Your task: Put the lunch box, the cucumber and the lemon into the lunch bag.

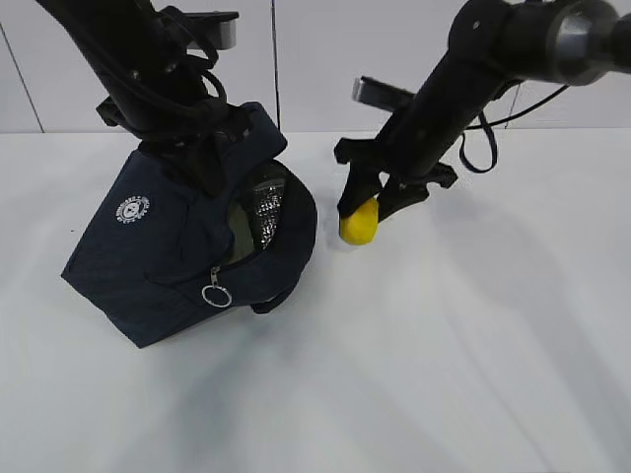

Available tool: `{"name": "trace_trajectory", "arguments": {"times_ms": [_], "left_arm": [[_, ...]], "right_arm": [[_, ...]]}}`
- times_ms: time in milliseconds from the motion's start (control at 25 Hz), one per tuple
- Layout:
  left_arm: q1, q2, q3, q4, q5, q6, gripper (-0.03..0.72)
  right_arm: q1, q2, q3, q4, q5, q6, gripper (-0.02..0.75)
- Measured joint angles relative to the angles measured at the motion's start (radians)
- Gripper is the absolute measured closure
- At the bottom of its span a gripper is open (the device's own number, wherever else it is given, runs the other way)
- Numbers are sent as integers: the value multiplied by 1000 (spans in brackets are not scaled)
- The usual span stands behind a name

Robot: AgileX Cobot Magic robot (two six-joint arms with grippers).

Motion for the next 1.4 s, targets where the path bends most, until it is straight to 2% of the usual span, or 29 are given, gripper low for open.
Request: {"name": "trace_trajectory", "arguments": {"times_ms": [200, 640, 840, 1080, 1400], "left_arm": [[0, 0, 0, 0, 0, 0, 669], [0, 0, 0, -19, 0, 0, 669], [0, 0, 0, -23, 0, 0, 669], [2, 0, 0, -26, 0, 1, 669], [2, 0, 0, -26, 0, 1, 669]], "right_arm": [[-20, -10, -17, 248, 67, -167, 388], [-18, 67, -18, 565, 85, -362, 383], [-12, 135, -18, 711, 83, -445, 330], [-1, 151, -18, 742, 71, -492, 262], [-13, 151, -18, 747, 60, -501, 254]]}}
